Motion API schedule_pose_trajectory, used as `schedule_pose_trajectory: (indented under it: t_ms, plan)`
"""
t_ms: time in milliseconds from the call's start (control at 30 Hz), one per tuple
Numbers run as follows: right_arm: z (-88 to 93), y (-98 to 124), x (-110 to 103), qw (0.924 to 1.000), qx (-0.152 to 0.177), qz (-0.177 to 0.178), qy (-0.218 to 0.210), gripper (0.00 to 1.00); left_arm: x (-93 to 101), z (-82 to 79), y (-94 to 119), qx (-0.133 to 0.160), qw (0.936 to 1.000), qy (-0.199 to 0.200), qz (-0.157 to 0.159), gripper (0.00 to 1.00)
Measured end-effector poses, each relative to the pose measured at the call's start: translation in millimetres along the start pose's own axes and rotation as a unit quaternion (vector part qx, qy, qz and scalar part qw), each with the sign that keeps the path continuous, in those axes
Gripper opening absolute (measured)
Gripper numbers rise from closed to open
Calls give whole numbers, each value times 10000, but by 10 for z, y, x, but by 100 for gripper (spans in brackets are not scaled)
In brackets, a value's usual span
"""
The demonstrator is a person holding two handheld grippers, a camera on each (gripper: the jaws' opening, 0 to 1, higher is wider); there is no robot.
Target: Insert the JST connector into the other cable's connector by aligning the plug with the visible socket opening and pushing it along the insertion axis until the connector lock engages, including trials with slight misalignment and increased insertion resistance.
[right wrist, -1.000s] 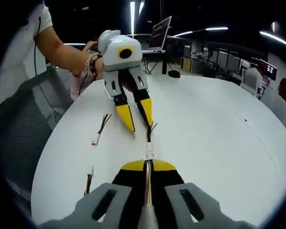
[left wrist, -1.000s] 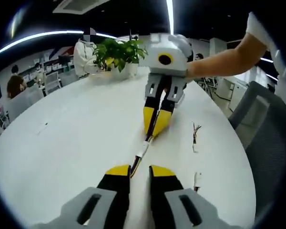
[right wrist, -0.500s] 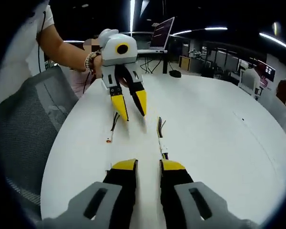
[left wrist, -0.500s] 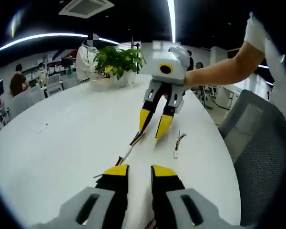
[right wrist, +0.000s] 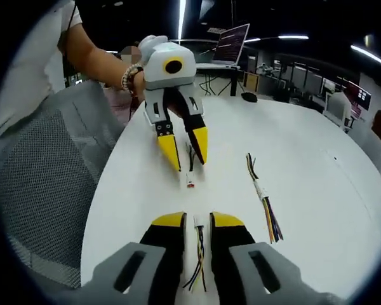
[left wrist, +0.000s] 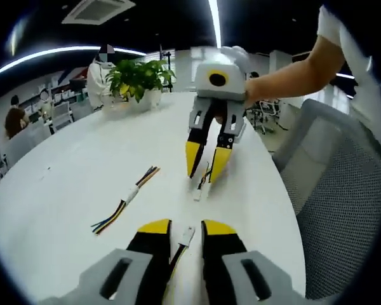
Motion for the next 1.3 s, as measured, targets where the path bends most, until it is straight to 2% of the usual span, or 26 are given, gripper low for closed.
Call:
schedule_pose_trajectory:
  t_ms: [133,333,500,600,767,1067,1300]
  plan:
    - [82,-29,-21,9998,-176,28,-3,10,-7,50,-3,-51,10000,28,-25,13]
    - [139,-55,31,9996,-165,203,-49,10,-49,169,-70,-229,9997,55,-15,12]
    - [171,-108,66,9996,-195,198,-69,7,-51,188,-102,-242,9997,73,-48,8]
    - [182,-124,85,9995,-219,195,-63,5,-29,214,-125,-276,9996,45,34,6]
    - [188,-147,88,9997,-196,146,-61,3,-27,216,-118,-174,9998,57,45,3]
    - [170,-173,61,9998,-142,72,-126,0,2,198,-122,-122,9999,-58,90,0]
    - [-3,-150,27,10000,19,-13,35,0,18,124,-110,-52,9996,-200,198,0]
Point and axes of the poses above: the point that each gripper's makers call its tool centre point, and the gripper's own axes: y roughly backward along the fingers, x roughly to its right, z roughly out of its underside, the point moved 10 cm from there along y, roughly backward along the fingers, and after that the axes turned 5 degrees about -y, right-handed, at the moved point
